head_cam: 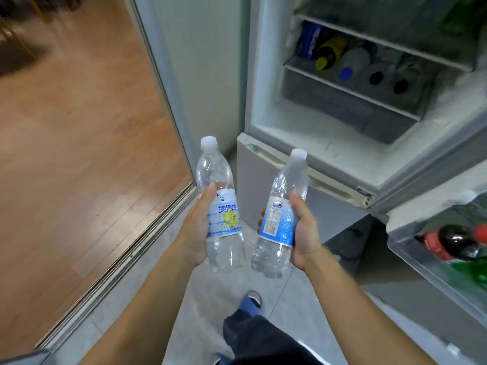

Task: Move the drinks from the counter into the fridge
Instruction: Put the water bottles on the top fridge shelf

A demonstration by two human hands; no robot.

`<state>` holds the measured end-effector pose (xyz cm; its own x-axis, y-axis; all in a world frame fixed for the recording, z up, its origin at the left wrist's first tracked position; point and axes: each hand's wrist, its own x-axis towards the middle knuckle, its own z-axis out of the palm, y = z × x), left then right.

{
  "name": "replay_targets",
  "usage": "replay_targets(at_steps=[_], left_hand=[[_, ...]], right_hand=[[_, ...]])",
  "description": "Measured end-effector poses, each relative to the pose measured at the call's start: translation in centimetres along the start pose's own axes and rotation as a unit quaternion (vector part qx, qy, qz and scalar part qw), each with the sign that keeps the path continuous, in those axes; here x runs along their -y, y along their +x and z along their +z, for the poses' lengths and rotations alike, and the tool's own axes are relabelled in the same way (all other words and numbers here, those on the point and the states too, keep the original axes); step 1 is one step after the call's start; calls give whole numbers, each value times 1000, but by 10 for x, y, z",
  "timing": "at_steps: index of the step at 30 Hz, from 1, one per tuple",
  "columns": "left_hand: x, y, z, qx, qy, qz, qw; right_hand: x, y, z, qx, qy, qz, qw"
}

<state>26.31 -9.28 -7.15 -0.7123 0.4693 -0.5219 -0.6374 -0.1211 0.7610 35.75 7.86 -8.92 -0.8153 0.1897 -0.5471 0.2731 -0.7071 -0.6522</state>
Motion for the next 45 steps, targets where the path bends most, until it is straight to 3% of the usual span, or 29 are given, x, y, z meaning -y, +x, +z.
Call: replay_targets(at_steps=[8, 18, 21, 25, 29, 32, 37, 39, 45], left_hand=[[-60, 80, 56, 102, -8, -32, 994], [-154, 167, 153, 221, 44, -28, 974], [-189, 188, 192, 256, 78, 26, 963], [-232, 212, 241, 295, 94, 109, 945], [-264, 239, 297, 273, 86, 135, 949], [-283, 258, 338, 301, 119, 126, 938], [-286, 281, 383, 185, 182, 316, 912], [-279, 298, 394, 174, 208, 364, 891], [-270, 336, 428, 192, 259, 398, 859]], right_hand=[[78, 44, 6, -38, 30, -68, 996], [178, 69, 2, -177, 76, -206, 959], [221, 73, 10, -226, 41, -270, 935], [289, 87, 20, -305, 5, -379, 874], [360, 101, 31, -353, 7, -433, 829], [408, 109, 34, -379, -1, -461, 803], [458, 126, 25, -400, -59, -502, 764], [469, 137, 14, -402, -78, -501, 762], [487, 163, -9, -407, -135, -473, 769]])
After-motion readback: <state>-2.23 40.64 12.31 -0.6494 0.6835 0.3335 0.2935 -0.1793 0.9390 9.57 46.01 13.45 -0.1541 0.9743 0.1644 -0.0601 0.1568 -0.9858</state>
